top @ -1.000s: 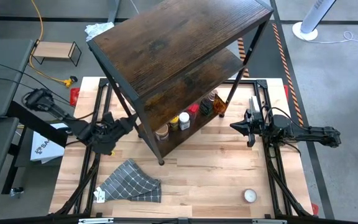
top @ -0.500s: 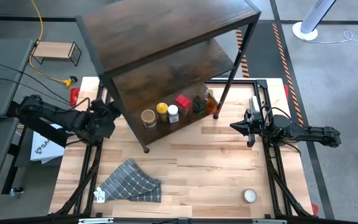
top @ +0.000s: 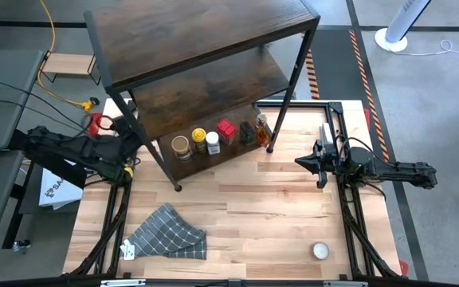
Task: Shelf spices
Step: Adjust the shelf
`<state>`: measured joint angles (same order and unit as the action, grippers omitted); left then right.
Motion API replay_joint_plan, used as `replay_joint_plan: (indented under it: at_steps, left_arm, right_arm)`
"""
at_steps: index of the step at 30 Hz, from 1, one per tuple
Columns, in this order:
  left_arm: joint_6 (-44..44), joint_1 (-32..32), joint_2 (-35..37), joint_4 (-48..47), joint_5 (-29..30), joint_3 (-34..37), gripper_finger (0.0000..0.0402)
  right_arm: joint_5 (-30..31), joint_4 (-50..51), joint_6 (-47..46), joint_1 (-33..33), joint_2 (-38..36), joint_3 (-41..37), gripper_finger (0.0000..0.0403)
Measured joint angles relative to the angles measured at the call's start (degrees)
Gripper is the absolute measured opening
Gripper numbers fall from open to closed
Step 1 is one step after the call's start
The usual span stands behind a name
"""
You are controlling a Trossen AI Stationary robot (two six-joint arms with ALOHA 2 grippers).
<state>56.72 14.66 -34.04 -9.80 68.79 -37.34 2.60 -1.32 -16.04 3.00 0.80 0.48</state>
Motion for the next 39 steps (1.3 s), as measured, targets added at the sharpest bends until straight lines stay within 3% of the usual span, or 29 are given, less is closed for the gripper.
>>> replay_joint_plan:
  at_steps: [7, 12, 14, 20, 24, 28, 33, 39]
  left_arm:
    - [-16.65, 1.36, 3.05, 15.86, -1.63, -0.02, 0.0]
    - [-23.33, 2.65, 4.83, 19.23, -1.64, -0.04, 0.0]
    - [-23.91, 3.23, 5.2, 18.79, -1.13, -0.04, 0.0]
    - [-23.79, 5.14, 5.17, 13.47, 0.92, -0.04, 0.0]
    - [-19.23, 6.21, 5.26, 7.73, 2.28, -0.04, 0.0]
    - [-11.73, 7.14, 5.52, 0.24, 2.26, -0.04, 0.0]
    - [-3.06, 8.36, 6.03, -9.18, 1.8, 0.0, 0.0]
    - [-0.19, 9.34, 6.52, -12.97, -1.22, 0.0, 0.0]
  right_arm:
    - [2.02, -2.92, -2.16, 0.01, 0.0, 0.0, 0.0]
    - [9.47, -10.69, -35.79, 0.01, 0.23, 0.03, 0.0]
    - [12.19, -10.31, -42.38, -0.38, 1.29, 0.18, 0.0]
    - [30.79, -13.52, -39.3, 0.16, 9.33, 8.71, 0.0]
    - [33.27, -4.72, -40.4, 4.33, 19.05, 17.68, 0.0]
    - [27.29, 2.18, -46.63, 12.57, 29.77, 24.61, 0.0]
    - [1.54, -3.74, -46.13, 26.47, 42.44, 29.03, 0.0]
    - [-14.48, -6.23, -41.25, 37.99, 51.66, 35.85, 0.0]
